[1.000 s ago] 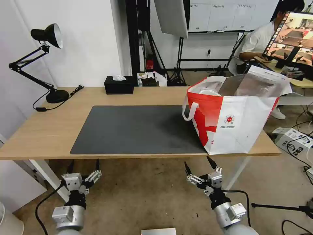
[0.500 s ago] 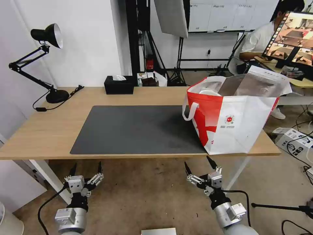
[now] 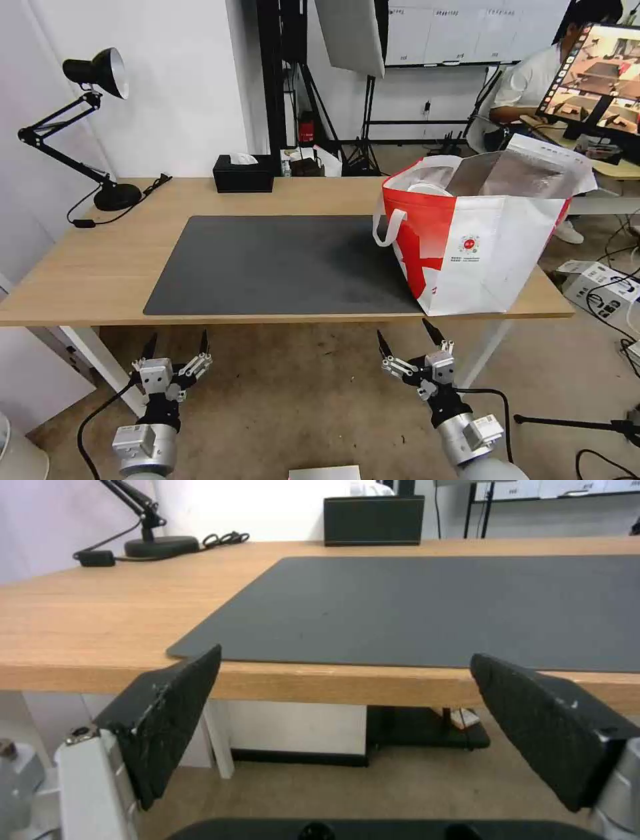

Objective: Pick up the trash from the table and place it into the takeout bag.

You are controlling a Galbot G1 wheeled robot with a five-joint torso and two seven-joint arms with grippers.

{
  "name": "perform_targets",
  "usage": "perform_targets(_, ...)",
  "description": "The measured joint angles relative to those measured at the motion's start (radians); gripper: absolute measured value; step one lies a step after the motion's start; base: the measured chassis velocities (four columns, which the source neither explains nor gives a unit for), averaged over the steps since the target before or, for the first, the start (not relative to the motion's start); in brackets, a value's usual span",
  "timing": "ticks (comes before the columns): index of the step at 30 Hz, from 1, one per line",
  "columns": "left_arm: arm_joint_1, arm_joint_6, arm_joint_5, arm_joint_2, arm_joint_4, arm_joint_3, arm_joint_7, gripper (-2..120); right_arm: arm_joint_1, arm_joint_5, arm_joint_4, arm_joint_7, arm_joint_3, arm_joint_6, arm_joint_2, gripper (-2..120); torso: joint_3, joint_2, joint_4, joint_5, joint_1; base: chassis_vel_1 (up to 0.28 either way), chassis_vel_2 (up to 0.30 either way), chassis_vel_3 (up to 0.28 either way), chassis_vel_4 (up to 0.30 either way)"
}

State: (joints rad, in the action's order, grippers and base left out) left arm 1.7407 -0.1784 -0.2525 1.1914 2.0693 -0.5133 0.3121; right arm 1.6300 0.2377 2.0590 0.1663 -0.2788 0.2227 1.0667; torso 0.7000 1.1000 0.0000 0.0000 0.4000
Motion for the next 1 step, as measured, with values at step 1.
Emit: perform_targets(1,0.0,0.0,0.0,0.0,0.0,0.0,0.0,100,0.0,0.0,0.0,0.0,0.0,0.0,0.0,100,0.0,0.0,0.0,0.0,0.0,0.0,0.0,0.0,0.0)
